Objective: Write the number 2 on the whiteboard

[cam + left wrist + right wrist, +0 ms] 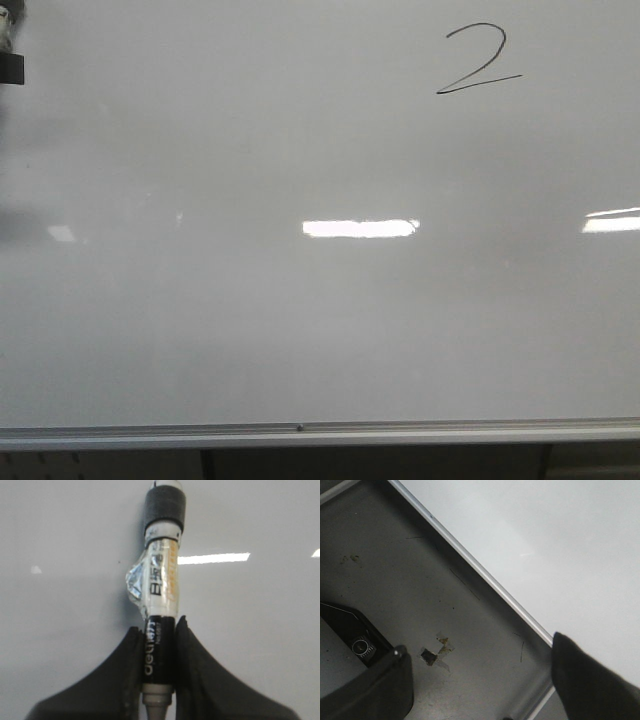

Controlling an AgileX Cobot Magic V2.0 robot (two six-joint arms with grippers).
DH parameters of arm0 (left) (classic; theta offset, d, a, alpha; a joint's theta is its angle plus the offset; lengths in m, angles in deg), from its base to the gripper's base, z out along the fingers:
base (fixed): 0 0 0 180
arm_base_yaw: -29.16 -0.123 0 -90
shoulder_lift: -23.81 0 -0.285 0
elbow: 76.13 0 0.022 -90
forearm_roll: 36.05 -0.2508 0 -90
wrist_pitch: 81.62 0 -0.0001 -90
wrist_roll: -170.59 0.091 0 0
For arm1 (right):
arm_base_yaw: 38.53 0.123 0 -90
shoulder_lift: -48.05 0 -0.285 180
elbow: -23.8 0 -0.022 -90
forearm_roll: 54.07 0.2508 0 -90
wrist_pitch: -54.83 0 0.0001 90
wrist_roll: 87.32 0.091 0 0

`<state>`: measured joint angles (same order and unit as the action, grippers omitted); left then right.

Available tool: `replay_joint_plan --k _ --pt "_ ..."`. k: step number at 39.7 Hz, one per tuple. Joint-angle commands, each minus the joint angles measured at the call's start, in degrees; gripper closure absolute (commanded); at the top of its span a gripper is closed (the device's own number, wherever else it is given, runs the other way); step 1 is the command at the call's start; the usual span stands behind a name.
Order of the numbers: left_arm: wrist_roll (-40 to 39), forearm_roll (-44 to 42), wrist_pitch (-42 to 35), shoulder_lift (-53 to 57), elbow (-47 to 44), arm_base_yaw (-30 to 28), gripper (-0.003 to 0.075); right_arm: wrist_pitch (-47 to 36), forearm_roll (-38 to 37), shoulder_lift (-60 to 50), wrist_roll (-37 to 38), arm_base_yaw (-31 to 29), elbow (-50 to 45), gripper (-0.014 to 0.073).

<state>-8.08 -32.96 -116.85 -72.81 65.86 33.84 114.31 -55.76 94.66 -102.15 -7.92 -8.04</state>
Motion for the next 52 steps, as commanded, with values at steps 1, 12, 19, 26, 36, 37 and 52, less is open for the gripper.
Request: replay_joint_plan --k 1,12,19,26,36,37,52 --pt "-0.5 0.6 -4.8 -0.1 2.9 -0.2 0.0717 -3.3 0.3 0.0 0.1 -0.5 1.6 0.0001" --pt "-0.5 0.3 3.9 -1.3 5.6 -0.2 0.0465 -3.0 0.4 0.0 1.0 -0.5 1.6 0.0001" --pt "-0.5 0.3 11.0 2.3 5.6 -0.2 0.032 -2.5 0.3 0.0 1.1 -0.5 1.6 0.0001" --pt "-0.1 0.2 21.7 9.7 6.0 -0.2 0.032 -2.3 0.3 0.0 1.0 -0.5 1.6 0.0001" --pt "0.0 -3.8 46.3 18.1 13.5 -0.2 0.032 -1.4 0.3 0.0 1.0 -0.5 1.6 0.0001" --pt "0.0 -3.8 48.2 18.7 14.2 -0.2 0.032 -1.3 0.3 0.0 1.0 -0.5 1.6 0.0001" --pt "0.0 -2.5 74.4 34.0 19.1 -0.1 0.032 2.0 -2.9 0.0 14.4 -0.9 1.6 0.0001"
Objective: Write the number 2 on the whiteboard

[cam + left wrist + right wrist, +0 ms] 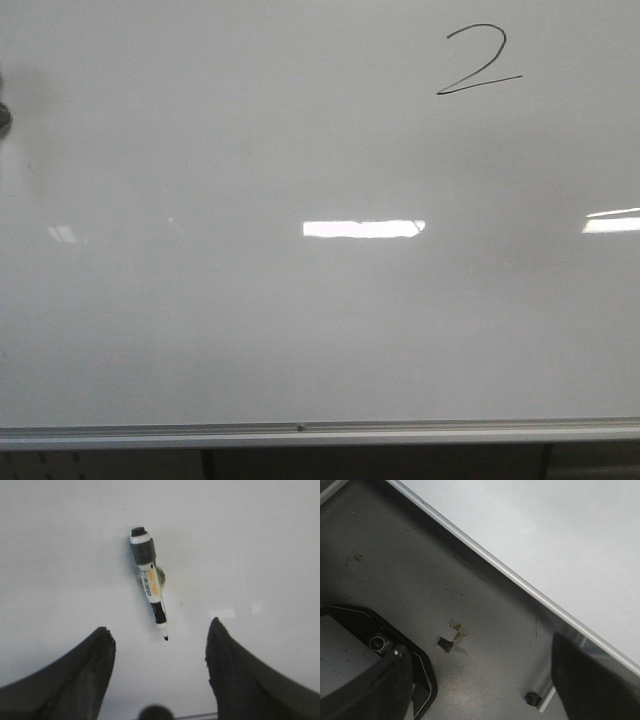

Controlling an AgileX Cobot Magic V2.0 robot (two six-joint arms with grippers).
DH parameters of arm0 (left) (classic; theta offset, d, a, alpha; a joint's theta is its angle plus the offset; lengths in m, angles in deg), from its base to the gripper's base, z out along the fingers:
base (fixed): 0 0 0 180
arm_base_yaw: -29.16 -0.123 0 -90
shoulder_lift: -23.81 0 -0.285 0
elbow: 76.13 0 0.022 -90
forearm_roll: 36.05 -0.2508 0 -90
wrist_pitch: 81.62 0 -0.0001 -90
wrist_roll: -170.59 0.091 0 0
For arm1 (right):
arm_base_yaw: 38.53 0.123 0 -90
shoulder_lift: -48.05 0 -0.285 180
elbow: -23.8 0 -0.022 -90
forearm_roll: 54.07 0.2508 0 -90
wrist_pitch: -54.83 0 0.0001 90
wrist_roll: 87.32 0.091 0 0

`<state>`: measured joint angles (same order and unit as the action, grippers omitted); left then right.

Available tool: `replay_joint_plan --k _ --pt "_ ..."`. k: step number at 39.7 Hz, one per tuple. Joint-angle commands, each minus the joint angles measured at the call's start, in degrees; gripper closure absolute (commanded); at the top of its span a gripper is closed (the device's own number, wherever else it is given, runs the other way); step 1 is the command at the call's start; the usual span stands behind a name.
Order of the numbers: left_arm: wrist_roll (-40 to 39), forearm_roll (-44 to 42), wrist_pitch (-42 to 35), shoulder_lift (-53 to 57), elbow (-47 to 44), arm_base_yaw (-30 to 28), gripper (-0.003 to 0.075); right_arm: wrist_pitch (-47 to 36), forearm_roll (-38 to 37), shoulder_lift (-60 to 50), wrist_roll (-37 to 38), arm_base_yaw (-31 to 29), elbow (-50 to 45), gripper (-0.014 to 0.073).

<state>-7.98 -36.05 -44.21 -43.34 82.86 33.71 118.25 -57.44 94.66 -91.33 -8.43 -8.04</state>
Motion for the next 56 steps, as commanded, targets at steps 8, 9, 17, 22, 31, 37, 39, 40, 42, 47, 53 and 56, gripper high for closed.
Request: replay_joint_plan --k 8,9,17,22,31,37,39,40,42,47,53,56 --pt "-0.1 0.6 11.1 13.3 1.1 0.0 0.032 -2.4 -1.2 0.0 5.9 -0.4 1.6 0.0001" --pt "0.0 0.6 11.8 14.7 0.5 0.0 0.032 -2.6 -1.1 -0.1 5.9 -0.4 1.6 0.0001" --pt "1.8 0.9 14.1 24.6 -5.9 0.0 0.032 -4.5 -1.0 -3.5 6.1 -0.4 1.0 0.0001" --pt "1.9 1.0 14.1 29.2 -10.1 0.0 0.032 -6.5 -0.7 -7.9 6.1 -0.4 -0.5 0.0001" --pt "1.9 1.0 13.6 32.6 -14.8 0.0 0.032 -8.3 -1.4 -13.8 6.1 -0.4 -2.6 0.0001" --pt "1.9 1.0 11.7 32.6 -15.1 0.0 0.0346 -9.4 -1.8 -14.9 6.1 -0.4 -2.6 0.0003" --pt "1.9 1.0 11.3 32.6 -15.1 0.0 0.0376 -9.5 -1.8 -14.9 6.1 -0.4 -2.6 0.0003" --pt "1.9 1.0 11.1 32.6 -15.1 0.0 0.0391 -9.6 -1.8 -14.9 6.1 -0.4 -2.6 0.0003" --pt "1.9 1.0 10.7 32.6 -15.1 0.0 0.0435 -10.1 -1.8 -14.9 6.1 -0.4 -2.6 0.0005" --pt "1.9 1.0 10.5 32.6 -15.1 0.0 0.0539 -10.8 -1.8 -14.9 6.1 -0.4 -2.6 0.0113" --pt "1.9 1.0 10.4 32.6 -15.1 0.0 0.067 -10.8 -1.8 -14.9 6.1 -0.4 -2.6 0.0369" --pt "1.9 1.0 10.3 32.6 -15.1 0.0 0.0715 -10.9 -1.8 -14.9 6.1 -0.4 -2.6 0.0496"
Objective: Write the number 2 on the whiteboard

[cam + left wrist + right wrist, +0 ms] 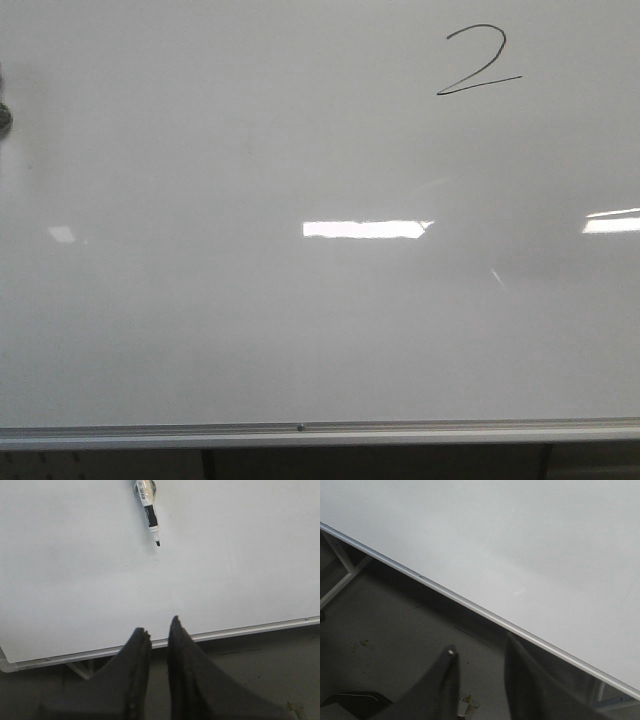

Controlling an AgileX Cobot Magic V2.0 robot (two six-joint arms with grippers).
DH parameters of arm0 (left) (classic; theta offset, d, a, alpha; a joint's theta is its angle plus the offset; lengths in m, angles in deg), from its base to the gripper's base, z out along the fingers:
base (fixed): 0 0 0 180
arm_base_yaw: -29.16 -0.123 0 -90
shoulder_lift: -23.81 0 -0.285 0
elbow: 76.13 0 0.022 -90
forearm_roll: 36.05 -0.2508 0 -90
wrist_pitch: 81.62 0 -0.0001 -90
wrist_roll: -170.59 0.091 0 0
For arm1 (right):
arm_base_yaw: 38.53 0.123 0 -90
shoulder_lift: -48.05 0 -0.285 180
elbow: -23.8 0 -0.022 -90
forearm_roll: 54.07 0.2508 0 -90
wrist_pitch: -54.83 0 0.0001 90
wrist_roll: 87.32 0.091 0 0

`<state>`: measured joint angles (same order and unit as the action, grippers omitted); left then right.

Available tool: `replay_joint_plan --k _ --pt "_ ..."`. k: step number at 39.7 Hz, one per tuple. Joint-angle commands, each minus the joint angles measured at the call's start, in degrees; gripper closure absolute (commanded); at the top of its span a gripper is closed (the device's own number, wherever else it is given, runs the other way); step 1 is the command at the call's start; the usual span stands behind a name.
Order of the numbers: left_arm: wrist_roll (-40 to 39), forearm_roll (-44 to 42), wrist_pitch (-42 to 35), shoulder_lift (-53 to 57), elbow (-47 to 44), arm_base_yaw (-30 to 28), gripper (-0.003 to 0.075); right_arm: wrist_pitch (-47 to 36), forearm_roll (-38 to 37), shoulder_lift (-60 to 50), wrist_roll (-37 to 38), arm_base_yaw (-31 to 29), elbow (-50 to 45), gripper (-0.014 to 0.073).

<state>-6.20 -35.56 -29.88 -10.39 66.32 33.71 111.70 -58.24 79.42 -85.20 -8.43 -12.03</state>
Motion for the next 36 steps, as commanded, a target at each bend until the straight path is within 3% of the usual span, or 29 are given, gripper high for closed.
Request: replay_joint_plan --k 1,6,36 --pt "0.2 0.5 -4.0 -0.4 1.4 0.0 0.0732 -4.3 -1.0 0.3 0.0 -0.4 1.4 0.0524" --pt "0.2 0.5 -4.1 -0.4 1.4 0.0 0.074 -4.4 -1.0 0.3 0.0 -0.4 1.4 0.0662" --pt "0.2 0.5 -4.3 3.0 0.6 -0.1 0.074 -4.9 -1.4 0.3 0.0 -0.4 1.4 0.0662"
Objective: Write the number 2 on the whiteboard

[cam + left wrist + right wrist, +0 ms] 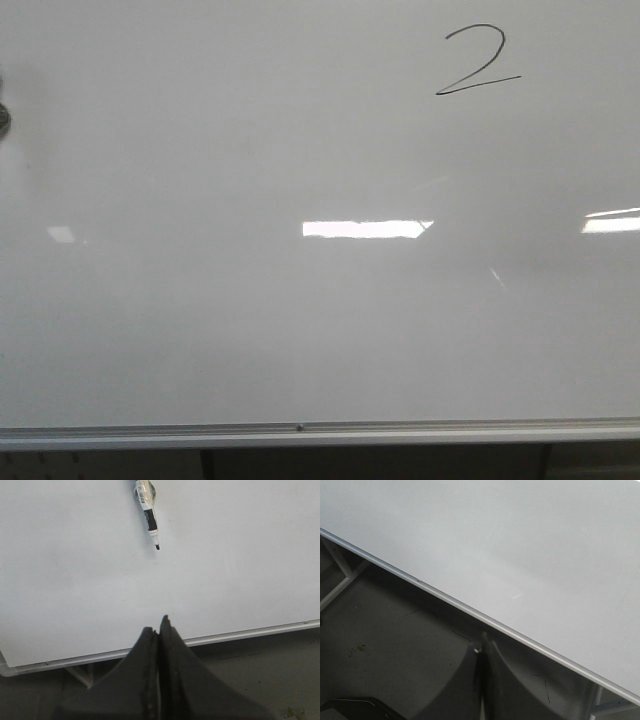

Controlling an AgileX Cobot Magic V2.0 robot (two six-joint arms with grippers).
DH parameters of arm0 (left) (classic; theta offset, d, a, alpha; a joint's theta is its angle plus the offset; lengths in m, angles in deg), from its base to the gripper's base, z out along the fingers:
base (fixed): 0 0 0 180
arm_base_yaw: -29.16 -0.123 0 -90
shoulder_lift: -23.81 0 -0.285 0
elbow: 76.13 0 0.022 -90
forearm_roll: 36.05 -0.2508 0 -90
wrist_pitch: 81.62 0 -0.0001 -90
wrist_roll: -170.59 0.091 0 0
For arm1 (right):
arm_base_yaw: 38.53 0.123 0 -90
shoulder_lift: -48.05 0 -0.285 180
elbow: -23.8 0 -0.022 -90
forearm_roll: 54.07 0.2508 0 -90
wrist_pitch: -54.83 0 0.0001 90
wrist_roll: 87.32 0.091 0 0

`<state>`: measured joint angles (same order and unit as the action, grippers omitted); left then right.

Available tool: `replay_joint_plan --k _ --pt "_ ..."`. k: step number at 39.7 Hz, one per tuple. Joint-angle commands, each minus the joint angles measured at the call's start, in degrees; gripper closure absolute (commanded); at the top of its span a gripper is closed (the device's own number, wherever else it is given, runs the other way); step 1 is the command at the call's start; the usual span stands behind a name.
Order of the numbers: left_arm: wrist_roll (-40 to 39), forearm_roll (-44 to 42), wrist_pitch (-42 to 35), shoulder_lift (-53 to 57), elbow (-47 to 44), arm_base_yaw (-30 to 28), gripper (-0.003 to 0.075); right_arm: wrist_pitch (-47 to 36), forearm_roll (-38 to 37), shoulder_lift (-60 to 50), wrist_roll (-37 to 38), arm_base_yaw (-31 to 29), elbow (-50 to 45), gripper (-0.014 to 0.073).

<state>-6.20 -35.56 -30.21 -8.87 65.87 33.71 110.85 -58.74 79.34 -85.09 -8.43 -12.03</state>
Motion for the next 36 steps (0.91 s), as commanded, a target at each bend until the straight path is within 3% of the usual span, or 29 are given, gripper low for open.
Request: replay_joint_plan --k 1,7,26,36 --pt "0.2 0.5 -4.0 2.5 1.1 -0.1 0.074 -4.0 -0.9 0.4 -0.1 -0.4 1.4 0.0662" --pt "0.2 1.5 -7.6 8.7 -1.5 -0.1 0.074 -3.9 -0.9 0.4 -0.1 -0.4 1.4 0.0662" --pt "0.2 -0.9 -46.7 22.7 -30.2 -0.2 0.074 -3.9 -0.9 0.4 -0.1 -0.4 1.4 0.0662" --pt "0.2 -0.9 -56.2 26.2 -37.5 -1.5 0.0739 -3.8 -0.9 0.4 -0.1 -0.4 1.4 0.0662"
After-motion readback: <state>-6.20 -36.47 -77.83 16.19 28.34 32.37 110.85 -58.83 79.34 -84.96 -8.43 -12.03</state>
